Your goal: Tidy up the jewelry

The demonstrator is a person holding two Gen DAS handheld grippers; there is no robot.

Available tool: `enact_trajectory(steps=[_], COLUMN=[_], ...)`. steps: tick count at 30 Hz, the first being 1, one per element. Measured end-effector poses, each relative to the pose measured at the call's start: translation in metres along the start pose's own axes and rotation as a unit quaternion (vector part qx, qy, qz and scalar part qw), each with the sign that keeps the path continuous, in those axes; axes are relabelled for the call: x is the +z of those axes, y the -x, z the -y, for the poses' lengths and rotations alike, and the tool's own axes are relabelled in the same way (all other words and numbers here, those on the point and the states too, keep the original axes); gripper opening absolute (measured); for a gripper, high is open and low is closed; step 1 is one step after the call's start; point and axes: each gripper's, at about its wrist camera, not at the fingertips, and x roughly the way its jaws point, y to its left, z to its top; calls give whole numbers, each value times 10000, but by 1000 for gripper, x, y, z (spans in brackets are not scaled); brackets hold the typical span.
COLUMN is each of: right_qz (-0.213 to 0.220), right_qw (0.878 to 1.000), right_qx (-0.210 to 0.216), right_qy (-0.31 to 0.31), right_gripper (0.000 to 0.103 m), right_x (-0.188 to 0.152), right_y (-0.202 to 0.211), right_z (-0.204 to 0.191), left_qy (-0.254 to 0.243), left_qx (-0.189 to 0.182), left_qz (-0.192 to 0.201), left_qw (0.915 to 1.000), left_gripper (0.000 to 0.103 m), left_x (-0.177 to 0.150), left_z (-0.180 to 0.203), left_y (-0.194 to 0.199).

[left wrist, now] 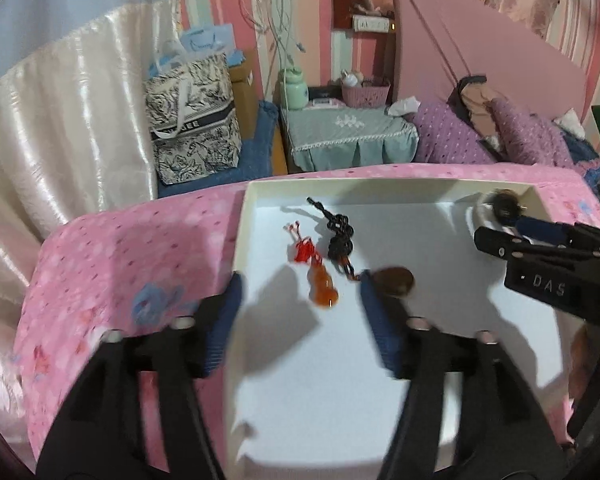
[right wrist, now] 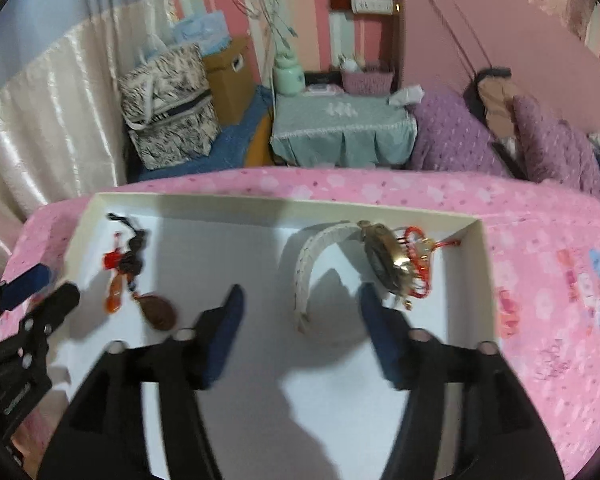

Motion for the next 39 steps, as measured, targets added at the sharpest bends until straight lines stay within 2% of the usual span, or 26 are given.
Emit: enact_trajectory(steps=[2, 4, 6, 9, 15, 17, 21, 27, 30, 34, 39], right_qz=[160, 302, 427, 498, 456, 513, 543, 448, 405, 316, 153], right_qw=[9997, 9991, 9984, 9981, 9980, 9968, 9941, 9956, 9970, 9975, 9987], right_qx=[-49, -95, -172, -231, -311, -391, -546, -521, -385, -519, -452], right_qy=[165, 277, 333, 291, -308, -481, -760, -631, -540, -356, -194], right_gripper=[78, 80, 87, 88, 93, 97, 98, 98, 98, 98, 98], right_x=[-8, -15, -28, -50, -97, -108, -129, -147, -155, -163, -173], right_y=[23, 43, 63, 88, 128, 136, 149, 160, 161, 160, 158], right_z=[1, 5, 13, 29, 71, 80, 92, 80, 70, 59, 50], left_qy=[69, 124, 159, 271, 272, 285, 373, 293, 323, 385, 407], left_qx=[23, 16, 30, 137, 97, 117, 83, 130, 40, -52, -166], left_qz=[125, 211, 265, 407, 210, 137, -18, 0, -43, -101, -227], left_qw=[9999, 9997, 9995, 9987, 9994, 9994, 9993, 9995, 9995, 9992, 9988], left_gripper=[82, 84, 91, 99, 100, 100, 100, 100, 100, 100, 100], left_x=[-11, -27, -43, -67, -104, -114, -126, -134, -134, -137, -140], left_z=[-8, -19, -27, -37, -47, -48, -50, -49, -50, -51, -49], left_y=[22, 43, 60, 85, 109, 113, 114, 119, 120, 120, 119])
